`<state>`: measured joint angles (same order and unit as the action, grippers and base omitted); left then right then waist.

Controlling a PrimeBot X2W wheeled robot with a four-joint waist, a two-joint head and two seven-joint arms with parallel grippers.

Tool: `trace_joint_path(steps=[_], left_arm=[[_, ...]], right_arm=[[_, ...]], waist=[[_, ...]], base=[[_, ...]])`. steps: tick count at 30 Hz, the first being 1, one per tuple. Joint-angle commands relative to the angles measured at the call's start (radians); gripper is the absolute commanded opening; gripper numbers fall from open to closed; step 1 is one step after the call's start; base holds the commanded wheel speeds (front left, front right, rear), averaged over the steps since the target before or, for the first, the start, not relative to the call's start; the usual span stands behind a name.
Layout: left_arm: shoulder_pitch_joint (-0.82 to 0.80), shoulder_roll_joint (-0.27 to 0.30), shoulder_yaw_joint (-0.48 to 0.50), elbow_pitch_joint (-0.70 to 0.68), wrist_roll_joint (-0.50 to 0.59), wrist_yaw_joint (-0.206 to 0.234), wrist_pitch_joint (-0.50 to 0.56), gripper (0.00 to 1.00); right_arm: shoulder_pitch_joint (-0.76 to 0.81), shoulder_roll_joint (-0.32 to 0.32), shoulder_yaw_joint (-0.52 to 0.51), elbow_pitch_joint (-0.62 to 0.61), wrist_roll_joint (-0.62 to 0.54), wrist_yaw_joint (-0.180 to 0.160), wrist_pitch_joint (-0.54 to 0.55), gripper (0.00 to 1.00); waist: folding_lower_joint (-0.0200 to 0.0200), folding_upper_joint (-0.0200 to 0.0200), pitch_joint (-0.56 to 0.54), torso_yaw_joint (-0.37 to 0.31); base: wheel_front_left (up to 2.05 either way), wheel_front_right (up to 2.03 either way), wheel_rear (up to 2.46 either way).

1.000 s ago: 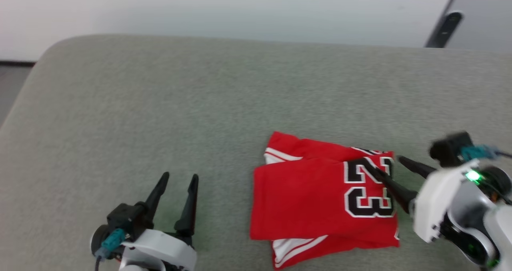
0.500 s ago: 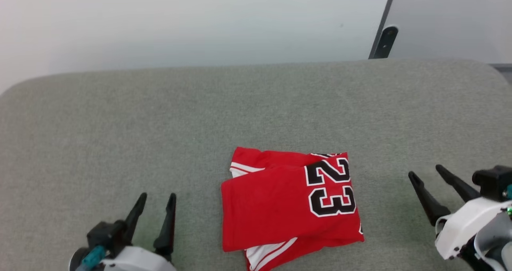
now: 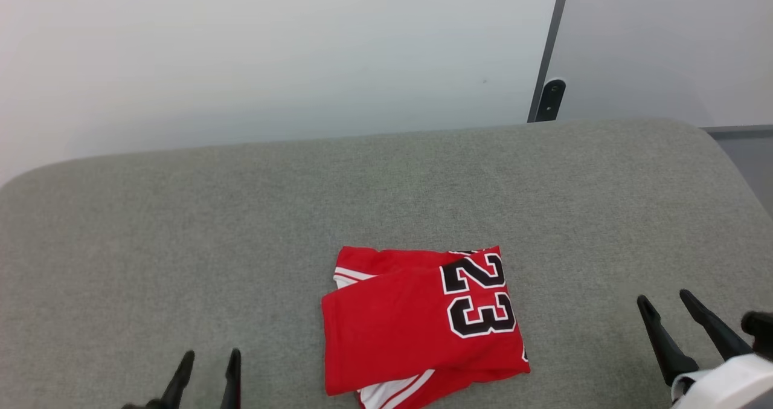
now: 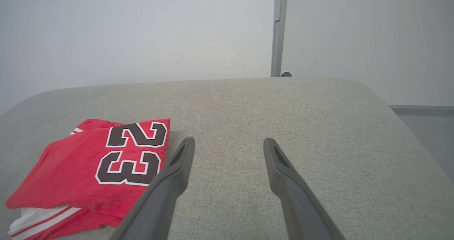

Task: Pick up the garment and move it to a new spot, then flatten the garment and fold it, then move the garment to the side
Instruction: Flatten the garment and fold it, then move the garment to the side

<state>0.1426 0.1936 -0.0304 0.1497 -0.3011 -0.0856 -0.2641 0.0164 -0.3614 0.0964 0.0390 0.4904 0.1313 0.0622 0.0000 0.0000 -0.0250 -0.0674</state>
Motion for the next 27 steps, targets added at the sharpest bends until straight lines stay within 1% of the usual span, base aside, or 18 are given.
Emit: trace_joint_path(steps=[1,7,12,27], left_arm=[[0.025,0.0,0.005,-0.017,0.002,0.011,0.001,1.0],[0.109,0.004,0.021,-0.112,-0.003,0.05,0.022,1.0],[0.14,0.005,0.023,-0.161,-0.005,0.066,0.041,1.0],[0.142,0.006,0.007,-0.195,-0.01,0.082,0.07,1.0]], right_arm=[[0.024,0.009,-0.019,-0.018,-0.008,-0.001,0.006,1.0],[0.11,0.037,-0.085,-0.105,-0.03,-0.001,0.041,1.0],[0.134,0.052,-0.108,-0.14,-0.037,-0.001,0.062,1.0],[0.131,0.067,-0.111,-0.151,-0.037,-0.001,0.085,1.0]], waist=[[0.0,0.0,-0.006,-0.005],[0.0,0.0,-0.009,0.0],[0.0,0.0,-0.006,0.006],[0.0,0.0,-0.001,0.021]], base=[[0.0,0.0,0.0],[0.0,0.0,0.0],[0.0,0.0,0.0],[0.0,0.0,0.0]])
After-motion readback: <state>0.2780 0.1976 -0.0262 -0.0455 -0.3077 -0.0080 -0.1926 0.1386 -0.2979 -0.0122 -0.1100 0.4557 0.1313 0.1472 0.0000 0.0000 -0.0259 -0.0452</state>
